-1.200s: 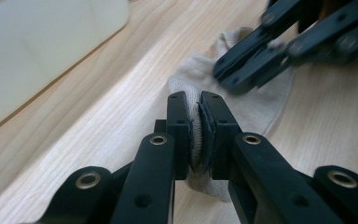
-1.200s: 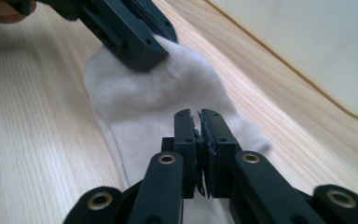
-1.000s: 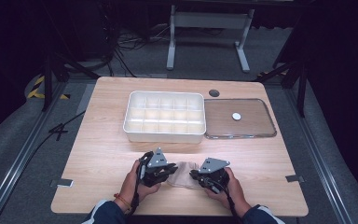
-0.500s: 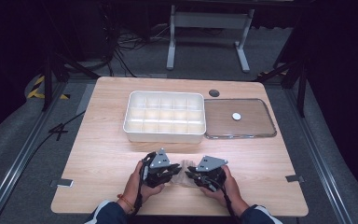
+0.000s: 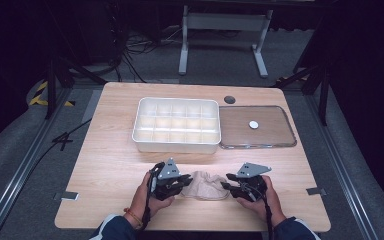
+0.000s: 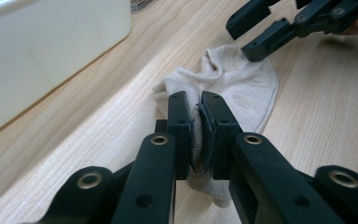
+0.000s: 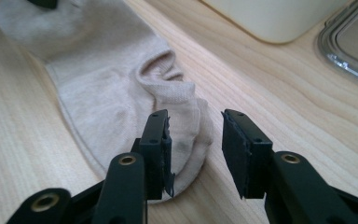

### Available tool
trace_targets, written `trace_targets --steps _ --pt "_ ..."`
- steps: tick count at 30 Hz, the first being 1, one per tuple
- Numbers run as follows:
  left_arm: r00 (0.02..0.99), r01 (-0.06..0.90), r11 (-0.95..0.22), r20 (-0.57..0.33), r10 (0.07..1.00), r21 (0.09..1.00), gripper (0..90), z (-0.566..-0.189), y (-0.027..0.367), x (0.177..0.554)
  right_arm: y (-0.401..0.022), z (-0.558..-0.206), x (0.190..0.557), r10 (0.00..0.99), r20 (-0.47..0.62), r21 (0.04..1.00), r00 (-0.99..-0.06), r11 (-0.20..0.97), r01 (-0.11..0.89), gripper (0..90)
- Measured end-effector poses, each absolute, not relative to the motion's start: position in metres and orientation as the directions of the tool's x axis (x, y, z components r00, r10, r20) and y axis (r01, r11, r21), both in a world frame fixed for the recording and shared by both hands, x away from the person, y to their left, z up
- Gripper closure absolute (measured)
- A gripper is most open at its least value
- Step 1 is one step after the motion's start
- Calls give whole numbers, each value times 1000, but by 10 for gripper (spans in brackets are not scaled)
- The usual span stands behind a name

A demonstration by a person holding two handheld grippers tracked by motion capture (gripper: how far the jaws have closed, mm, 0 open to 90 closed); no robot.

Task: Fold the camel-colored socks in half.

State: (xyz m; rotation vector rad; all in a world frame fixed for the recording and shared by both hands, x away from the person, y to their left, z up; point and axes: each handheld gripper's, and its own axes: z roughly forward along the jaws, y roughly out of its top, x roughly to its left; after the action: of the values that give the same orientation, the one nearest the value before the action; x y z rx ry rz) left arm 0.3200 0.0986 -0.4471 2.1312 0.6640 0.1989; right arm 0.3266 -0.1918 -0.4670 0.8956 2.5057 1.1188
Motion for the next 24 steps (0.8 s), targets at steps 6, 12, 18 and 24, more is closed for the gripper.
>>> trace_targets --steps 6,12,18,24 --pt "835 411 -451 -129 535 792 822 -449 100 322 -188 -474 330 620 29 717 -784 534 449 648" --pt "834 400 -462 -105 542 792 829 -447 99 320 -190 -477 334 606 75 724 -792 513 462 684" --pt "830 407 -439 -124 544 801 830 -445 98 321 -189 -477 334 592 67 723 -803 526 448 715" --pt "826 413 -422 -137 547 807 829 -441 87 321 -185 -476 335 573 37 718 -819 554 420 778"
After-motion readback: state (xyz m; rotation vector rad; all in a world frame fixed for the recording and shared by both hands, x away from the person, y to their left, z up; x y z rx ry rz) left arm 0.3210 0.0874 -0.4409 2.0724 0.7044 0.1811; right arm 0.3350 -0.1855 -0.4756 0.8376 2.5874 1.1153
